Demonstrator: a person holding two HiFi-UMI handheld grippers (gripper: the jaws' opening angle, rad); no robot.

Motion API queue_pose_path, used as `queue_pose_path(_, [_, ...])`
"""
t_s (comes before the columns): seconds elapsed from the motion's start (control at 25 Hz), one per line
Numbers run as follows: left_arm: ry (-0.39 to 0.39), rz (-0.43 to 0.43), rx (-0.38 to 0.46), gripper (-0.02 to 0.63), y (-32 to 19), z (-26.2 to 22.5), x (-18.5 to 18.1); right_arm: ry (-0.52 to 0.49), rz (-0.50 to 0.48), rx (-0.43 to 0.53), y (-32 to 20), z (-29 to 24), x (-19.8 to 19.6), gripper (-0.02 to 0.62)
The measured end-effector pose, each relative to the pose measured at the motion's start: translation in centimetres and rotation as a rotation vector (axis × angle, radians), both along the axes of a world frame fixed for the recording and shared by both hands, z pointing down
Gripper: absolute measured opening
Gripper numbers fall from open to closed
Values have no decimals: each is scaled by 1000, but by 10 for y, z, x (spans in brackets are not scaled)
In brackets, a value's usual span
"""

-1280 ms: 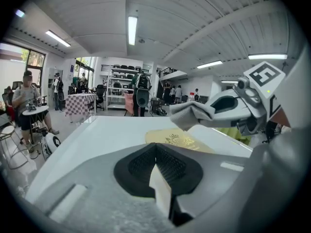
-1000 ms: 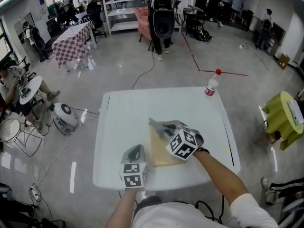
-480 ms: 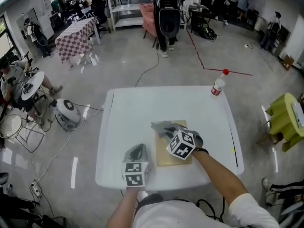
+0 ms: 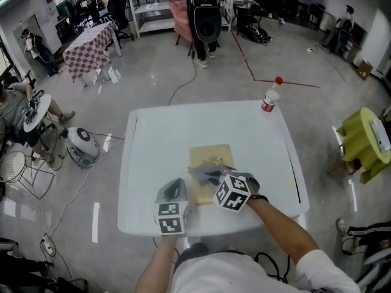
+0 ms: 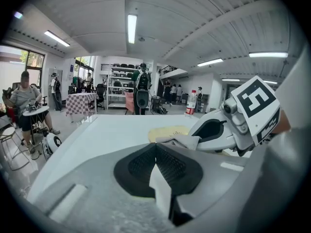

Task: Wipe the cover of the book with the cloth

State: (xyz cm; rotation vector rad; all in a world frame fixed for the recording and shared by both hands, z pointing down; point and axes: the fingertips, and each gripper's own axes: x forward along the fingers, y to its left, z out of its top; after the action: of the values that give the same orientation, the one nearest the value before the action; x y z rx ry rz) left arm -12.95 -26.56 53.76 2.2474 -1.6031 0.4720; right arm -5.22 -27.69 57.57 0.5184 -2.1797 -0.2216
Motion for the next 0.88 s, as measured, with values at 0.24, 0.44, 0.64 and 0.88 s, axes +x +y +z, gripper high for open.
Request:
queue_pose_path(0.24, [0, 2, -1, 6, 10, 2, 9, 6, -48, -33, 37, 1, 10, 17])
queue_pose_path(0.44, [-7, -13, -2, 6, 15, 0, 8, 9, -91, -53, 64, 2, 13, 17])
queue_pose_path(0.64, [-3, -36, -6, 6, 21, -1, 4, 21, -157, -84, 89, 2, 11, 17])
queue_pose_path(0.88, [2, -57, 0, 6, 26, -1, -6, 49, -236, -114, 110, -3, 10, 17])
